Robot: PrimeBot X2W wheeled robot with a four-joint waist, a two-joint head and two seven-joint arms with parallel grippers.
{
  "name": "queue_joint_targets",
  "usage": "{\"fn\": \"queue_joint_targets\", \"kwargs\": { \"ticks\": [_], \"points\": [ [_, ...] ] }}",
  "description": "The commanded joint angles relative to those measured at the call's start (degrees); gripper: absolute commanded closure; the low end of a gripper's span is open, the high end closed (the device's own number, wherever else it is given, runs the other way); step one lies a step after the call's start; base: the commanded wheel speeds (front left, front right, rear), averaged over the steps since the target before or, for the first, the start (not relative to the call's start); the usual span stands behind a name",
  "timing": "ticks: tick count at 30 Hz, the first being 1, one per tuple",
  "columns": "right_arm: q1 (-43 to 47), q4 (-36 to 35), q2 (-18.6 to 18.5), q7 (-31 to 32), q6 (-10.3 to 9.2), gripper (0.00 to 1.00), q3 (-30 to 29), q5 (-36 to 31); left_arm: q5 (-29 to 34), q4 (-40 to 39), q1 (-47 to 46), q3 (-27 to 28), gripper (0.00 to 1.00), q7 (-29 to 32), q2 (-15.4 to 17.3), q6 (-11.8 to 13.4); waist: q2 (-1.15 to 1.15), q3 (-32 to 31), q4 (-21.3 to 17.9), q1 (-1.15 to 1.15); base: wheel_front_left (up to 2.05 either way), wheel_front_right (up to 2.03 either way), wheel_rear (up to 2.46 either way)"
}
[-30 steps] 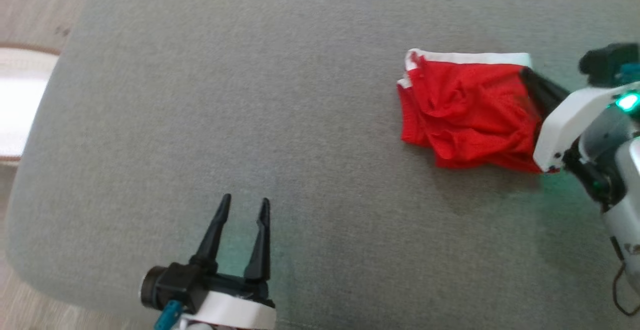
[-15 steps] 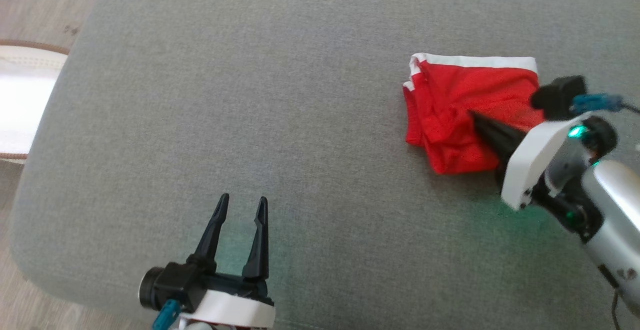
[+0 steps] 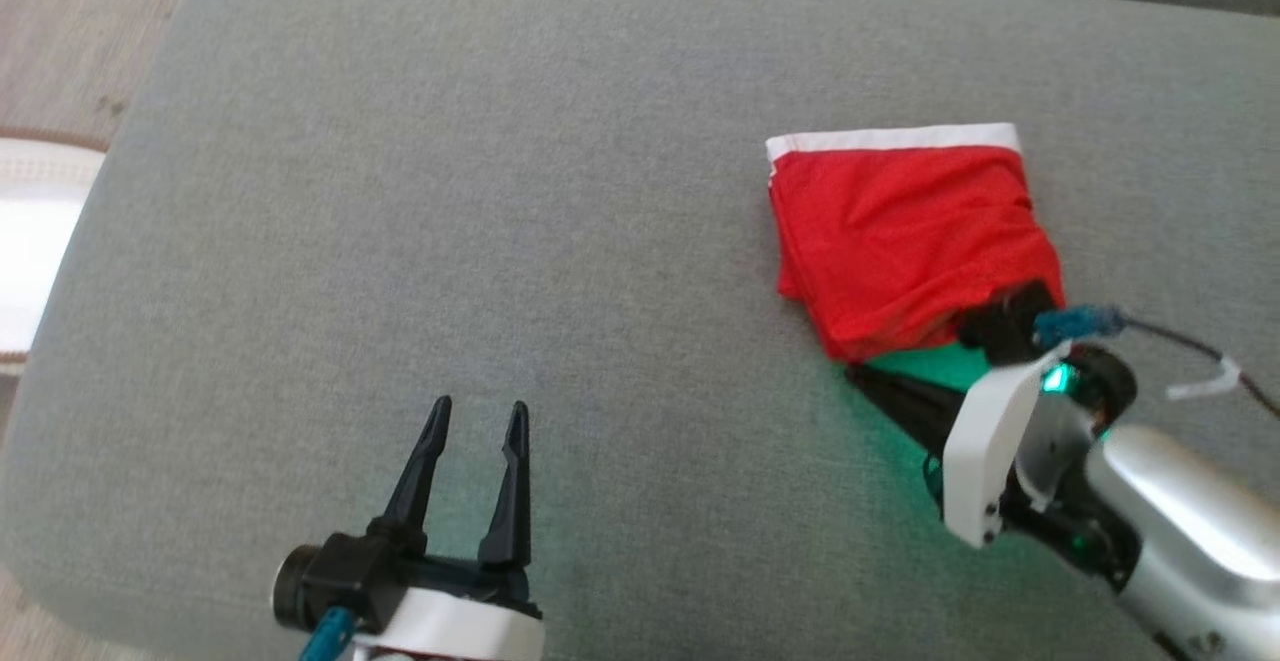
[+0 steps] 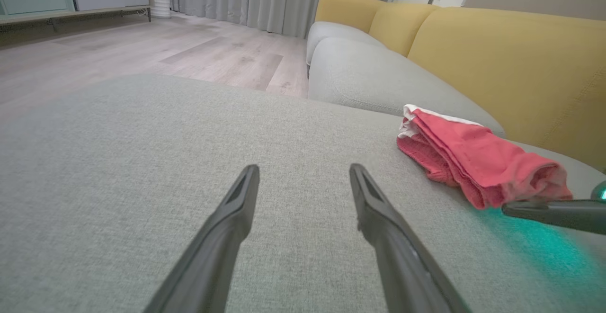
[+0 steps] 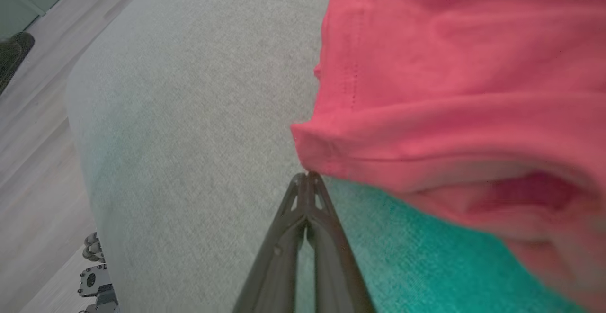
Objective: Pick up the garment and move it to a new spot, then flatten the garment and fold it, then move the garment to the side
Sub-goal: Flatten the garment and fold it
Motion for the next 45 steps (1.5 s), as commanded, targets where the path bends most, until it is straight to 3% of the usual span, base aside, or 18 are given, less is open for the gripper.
{"fn": "queue_joint_targets", "kwargs": {
  "ticks": [1, 8, 14, 16, 18, 19, 29, 38, 45],
  "points": [
    [0.9, -1.2, 0.1, -0.9, -0.04, 1.00, 0.0, 0.2, 0.0, -1.4, -0.3, 2.4, 0.00, -0.4, -0.1, 0.3, 0.00, -0.7, -0.6, 0.00, 0.00, 0.00, 0.00],
    [3.2, -0.4, 2.1, -6.0, -0.04, 1.00, -0.9, -0.9, 0.2, -1.4, 1.3, 3.1, 0.00, -0.4, -0.1, 0.4, 0.00, -4.0, -2.6, 0.00, 0.00, 0.00, 0.00],
    [6.9, 0.3, 3.1, -12.8, -0.04, 1.00, -7.9, -4.1, 1.1, -0.9, 2.6, 5.2, 0.00, -0.4, -0.1, 0.1, 0.00, -7.2, -3.9, 0.00, 0.00, 0.00, 0.00],
    [8.8, 0.7, 3.6, -14.7, -0.04, 0.86, -11.0, -5.5, 1.3, -0.6, 3.1, 5.9, 0.00, -0.4, -0.1, 0.0, 0.00, -8.1, -4.3, 0.00, 0.00, 0.00, 0.00],
    [10.5, 0.8, 4.4, -16.5, -0.04, 0.33, -14.2, -7.4, 1.6, -0.4, 3.7, 6.7, 0.00, -0.4, -0.1, -0.2, 0.00, -8.7, -5.0, 0.00, 0.00, 0.00, 0.00],
    [11.4, 0.9, 4.9, -17.3, -0.04, 0.00, -15.8, -8.4, 1.9, -0.2, 3.9, 7.1, 0.00, -0.4, -0.1, -0.4, 0.00, -8.9, -5.3, 0.00, 0.00, 0.00, 0.00],
    [20.0, 2.5, 12.3, -26.5, -0.04, 0.00, -33.0, -22.0, 4.0, 2.3, 4.6, 10.5, 0.00, -0.4, -0.1, -2.6, 0.00, -10.9, -7.7, 0.00, 0.00, 0.00, 0.00],
    [26.8, 5.1, 19.8, -31.4, -0.04, 0.00, -41.7, -31.4, 5.0, 3.4, 4.8, 11.8, 0.00, -0.4, -0.1, -3.9, 0.00, -12.3, -8.9, 0.00, 0.00, 0.00, 0.00],
    [27.8, 6.9, 24.0, -32.1, -0.04, 0.00, -45.6, -34.9, 5.5, 4.4, 5.0, 12.3, 0.00, -0.4, -0.1, -4.8, 0.00, -12.4, -10.1, 0.00, 0.00, 0.00, 0.00]
  ]
}}
